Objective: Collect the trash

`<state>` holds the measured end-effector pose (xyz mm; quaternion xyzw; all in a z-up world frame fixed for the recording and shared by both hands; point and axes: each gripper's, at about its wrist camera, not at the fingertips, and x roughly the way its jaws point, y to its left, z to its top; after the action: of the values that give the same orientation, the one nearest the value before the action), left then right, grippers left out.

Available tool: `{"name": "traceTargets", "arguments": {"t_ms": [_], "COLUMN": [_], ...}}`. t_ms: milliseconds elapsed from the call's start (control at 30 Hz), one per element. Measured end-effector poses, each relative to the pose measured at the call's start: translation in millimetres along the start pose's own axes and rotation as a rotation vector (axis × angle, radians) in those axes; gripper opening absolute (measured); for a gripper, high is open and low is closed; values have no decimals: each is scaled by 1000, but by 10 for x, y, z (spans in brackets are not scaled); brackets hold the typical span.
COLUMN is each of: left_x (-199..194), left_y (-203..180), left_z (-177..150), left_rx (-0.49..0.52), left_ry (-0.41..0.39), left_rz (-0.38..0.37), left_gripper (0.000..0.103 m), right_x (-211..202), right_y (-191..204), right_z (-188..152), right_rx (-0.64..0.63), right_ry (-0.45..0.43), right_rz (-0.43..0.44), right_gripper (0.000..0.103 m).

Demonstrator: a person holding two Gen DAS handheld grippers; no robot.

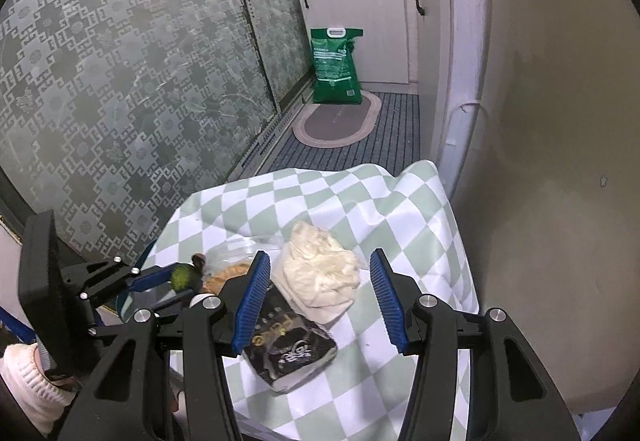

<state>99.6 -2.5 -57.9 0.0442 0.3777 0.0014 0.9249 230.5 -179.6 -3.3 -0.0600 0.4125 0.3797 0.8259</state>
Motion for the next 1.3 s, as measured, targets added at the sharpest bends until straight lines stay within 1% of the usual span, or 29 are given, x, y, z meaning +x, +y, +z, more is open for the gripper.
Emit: {"name": "traceTargets", "arguments": {"t_ms": [167,267,300,333,433,567,667,733,767,833,933,1200,1300], "left_x": [-35,-82,-93,-112,-164,-235,-270,-285,-282,-298,-348,-544,-617], "left_y": [36,97,106,121,139,165,190,204,205,234,280,352,400], "left_z": [-9,-10,-7,-3,13,41,52,51,53,50,58,77,77], "left_rx": [-24,-56,-63,-72,-91,-115,-123,-125,-129,-138,-157,-195,-213], "left_ry": [-1,-7,-10,-14,-27,-43,-51,-54,-55,-58,-71,-113,-125], "left_rz": [-20,-32,-36,-41,-56,-75,-81,-81,-81,-84,-93,-115,-117], "left_gripper": [31,31,31,31,31,31,31,31,31,31,31,31,31], "right_x": [99,131,137,147,184,297,391,453,473,496,483,313,247], "right_y": [-4,44,81,126,234,339,352,349,340,319,287,346,362], "right_z": [-12,-13,-17,-23,-43,-74,-89,-107,-114,-121,-103,-7,41], "right_rx": [-1,-19,-36,-57,-102,-143,-153,-159,-159,-155,-144,-140,-126], "right_ry": [19,29,34,43,63,96,115,134,138,144,137,80,61], "right_rz": [-5,2,8,8,7,-16,-56,-70,-76,-91,-103,-100,-84], "right_gripper": [53,47,44,42,42,42,35,23,20,10,3,2,2]}}
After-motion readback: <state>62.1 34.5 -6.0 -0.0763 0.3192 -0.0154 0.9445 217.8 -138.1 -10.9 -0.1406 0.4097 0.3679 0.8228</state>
